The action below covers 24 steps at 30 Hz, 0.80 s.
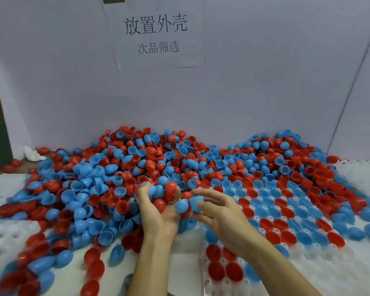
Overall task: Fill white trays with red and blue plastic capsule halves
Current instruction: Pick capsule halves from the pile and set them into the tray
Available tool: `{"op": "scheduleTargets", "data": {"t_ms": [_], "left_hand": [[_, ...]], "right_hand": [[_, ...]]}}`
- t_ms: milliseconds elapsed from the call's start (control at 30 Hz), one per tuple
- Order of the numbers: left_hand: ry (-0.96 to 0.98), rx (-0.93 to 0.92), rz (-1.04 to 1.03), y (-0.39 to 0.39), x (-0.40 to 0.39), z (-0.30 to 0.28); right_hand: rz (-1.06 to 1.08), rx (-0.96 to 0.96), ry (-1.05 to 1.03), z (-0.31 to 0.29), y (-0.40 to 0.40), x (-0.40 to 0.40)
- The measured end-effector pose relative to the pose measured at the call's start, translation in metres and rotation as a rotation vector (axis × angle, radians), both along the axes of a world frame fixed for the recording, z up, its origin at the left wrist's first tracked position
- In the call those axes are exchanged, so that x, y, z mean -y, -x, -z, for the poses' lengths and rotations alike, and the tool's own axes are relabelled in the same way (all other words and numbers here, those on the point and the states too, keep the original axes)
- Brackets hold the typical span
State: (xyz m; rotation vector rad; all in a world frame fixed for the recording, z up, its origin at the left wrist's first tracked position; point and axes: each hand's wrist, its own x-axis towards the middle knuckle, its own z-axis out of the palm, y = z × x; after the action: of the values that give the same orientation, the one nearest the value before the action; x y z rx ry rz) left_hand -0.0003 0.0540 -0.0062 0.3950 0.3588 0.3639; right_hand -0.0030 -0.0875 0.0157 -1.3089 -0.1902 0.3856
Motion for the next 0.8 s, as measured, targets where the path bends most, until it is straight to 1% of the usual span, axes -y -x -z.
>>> {"op": "scheduleTargets", "data": {"t_ms": [67,133,200,300,367,400,500,567,633,733,800], "left_hand": [[-0.008,0.006,-0.012,-0.001,-0.002,-0.001],[-0.022,-0.019,-0.037,-0.002,-0.001,-0.001],[-0.023,-0.040,-0.052,-0.005,0.001,-0.001],[-0.036,-0.071,0.016,-0.004,0.001,0.001],[-0.059,-0.087,0.044,-0.003,0.000,0.004],[-0.066,-0.082,0.072,-0.002,0.000,0.005],[-0.090,-0.070,0.152,-0.003,0.003,0.006],[-0.105,-0.066,0.164,-0.003,0.004,0.006],[-0.140,-0.078,0.165,-0.002,0.004,0.005],[-0.190,-0.091,0.147,-0.002,0.007,0.005],[-0.227,-0.085,0.094,-0.004,0.009,0.007]], "right_hand": [[0.033,0.042,-0.003,-0.006,-0.001,-0.007],[0.081,0.147,0.080,-0.010,0.000,-0.016],[0.106,0.317,0.281,-0.011,0.003,-0.024],[0.053,0.588,0.624,-0.008,0.007,-0.029],[0.007,0.700,0.731,-0.009,0.010,-0.027],[-0.016,0.728,0.733,-0.010,0.011,-0.025],[-0.053,0.697,0.715,-0.014,0.012,-0.022],[-0.059,0.717,0.795,-0.015,0.011,-0.022],[-0.079,0.697,0.864,-0.016,0.009,-0.020],[-0.174,0.694,0.982,-0.017,0.005,-0.018],[-0.229,0.693,1.053,-0.018,0.003,-0.019]]}}
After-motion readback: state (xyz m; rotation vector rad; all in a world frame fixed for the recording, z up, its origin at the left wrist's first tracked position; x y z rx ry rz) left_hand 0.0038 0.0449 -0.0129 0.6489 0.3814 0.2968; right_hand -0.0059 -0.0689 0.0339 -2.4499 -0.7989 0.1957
